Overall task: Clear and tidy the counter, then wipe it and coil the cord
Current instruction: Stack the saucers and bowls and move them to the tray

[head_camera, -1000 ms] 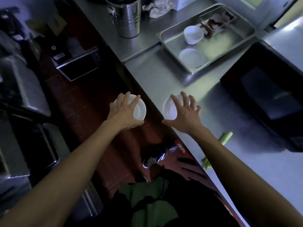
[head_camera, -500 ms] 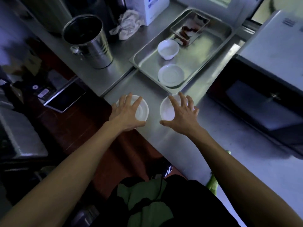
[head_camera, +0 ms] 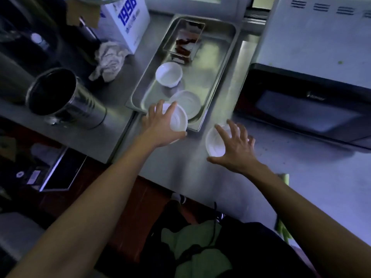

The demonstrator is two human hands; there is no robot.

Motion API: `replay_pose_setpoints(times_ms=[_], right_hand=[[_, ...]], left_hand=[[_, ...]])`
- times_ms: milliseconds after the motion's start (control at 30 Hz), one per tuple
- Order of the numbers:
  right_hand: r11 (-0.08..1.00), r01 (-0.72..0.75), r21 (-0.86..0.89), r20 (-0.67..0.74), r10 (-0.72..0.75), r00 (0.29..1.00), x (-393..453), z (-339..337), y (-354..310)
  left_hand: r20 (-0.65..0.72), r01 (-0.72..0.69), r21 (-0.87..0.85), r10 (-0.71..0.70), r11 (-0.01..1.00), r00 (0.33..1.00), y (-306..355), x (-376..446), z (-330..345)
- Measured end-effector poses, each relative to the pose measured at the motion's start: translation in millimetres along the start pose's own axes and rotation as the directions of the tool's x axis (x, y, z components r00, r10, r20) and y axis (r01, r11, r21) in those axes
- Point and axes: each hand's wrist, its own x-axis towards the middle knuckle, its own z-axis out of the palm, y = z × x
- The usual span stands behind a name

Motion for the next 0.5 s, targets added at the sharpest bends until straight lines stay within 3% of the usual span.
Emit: replay_pose_setpoints(times_ms=[300,500], right_hand=[[0.974,-0.228,0.001,-0.005,0.228,0.974,30,3,-27],[0.909,-0.416,0.043,0.008,0.416,0.909,39,22,-50]], left_hand=[[0.111,-0.195,0.020,0.192,0.981,0.975,-18,95,-5],[0.214,-0.364,0.044,0.347,0.930,0.913,-18,143,19]])
